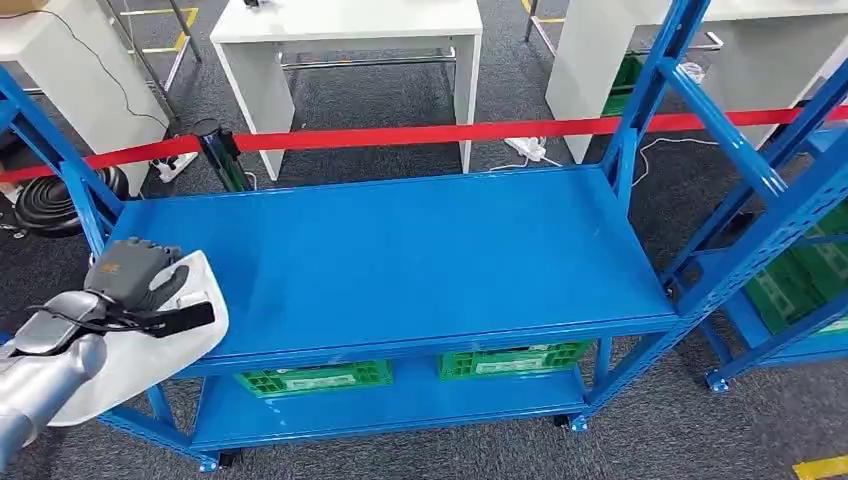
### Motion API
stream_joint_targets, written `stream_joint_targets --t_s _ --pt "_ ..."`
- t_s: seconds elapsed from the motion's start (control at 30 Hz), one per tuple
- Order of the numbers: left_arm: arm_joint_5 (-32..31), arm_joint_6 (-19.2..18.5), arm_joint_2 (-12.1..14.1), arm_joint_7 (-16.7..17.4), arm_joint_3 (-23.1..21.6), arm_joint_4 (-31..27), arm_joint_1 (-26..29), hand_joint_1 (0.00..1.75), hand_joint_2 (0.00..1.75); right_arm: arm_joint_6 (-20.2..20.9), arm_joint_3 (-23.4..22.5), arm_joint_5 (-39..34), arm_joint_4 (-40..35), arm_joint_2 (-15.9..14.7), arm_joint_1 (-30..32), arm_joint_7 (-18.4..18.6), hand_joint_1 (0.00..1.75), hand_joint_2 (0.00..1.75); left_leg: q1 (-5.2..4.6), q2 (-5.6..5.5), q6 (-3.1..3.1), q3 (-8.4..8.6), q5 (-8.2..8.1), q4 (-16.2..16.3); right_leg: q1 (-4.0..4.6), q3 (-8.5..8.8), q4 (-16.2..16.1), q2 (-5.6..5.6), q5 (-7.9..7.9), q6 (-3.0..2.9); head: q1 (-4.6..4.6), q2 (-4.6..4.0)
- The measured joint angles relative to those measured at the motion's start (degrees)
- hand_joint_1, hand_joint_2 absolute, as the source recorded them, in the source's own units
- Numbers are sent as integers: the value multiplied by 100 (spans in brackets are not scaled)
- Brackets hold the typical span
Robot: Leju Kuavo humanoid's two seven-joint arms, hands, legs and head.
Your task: Take the parts from the cabinet and place them on the table.
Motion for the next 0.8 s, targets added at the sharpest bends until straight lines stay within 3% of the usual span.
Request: stream_joint_targets --t_s 0.17,0.33,0.57,0.67,0.8 --pt "-146 22 -256 28 28 -142 -211 175 175 -33 -90 -94 0 0 -9 0 0 0 0 -7 1 -1 0 2 0 0 0 -6 1 1 0 0" --pt "-245 -203 -398 74 122 -696 -488 175 175 -15 -210 -181 0 0 -19 0 0 0 0 -7 1 -1 0 3 -3 -1 0 -2 2 2 -2 0" --pt "-858 43 -312 708 716 -2874 -309 175 175 90 -288 -66 0 -52 -24 0 0 0 -1 -5 7 0 -6 2 -4 2 -1 2 1 2 -2 0" --pt "-1228 102 -323 695 1297 -3985 46 175 175 149 -310 -66 0 -105 -30 0 0 0 -7 -7 15 -2 -15 10 -10 7 -7 -3 -5 16 0 0" --pt "-1270 340 -330 344 1931 -5005 415 175 175 11 -330 -28 0 -162 -49 0 0 0 -31 -5 33 3 -28 10 -23 11 -7 0 -9 29 -2 0"
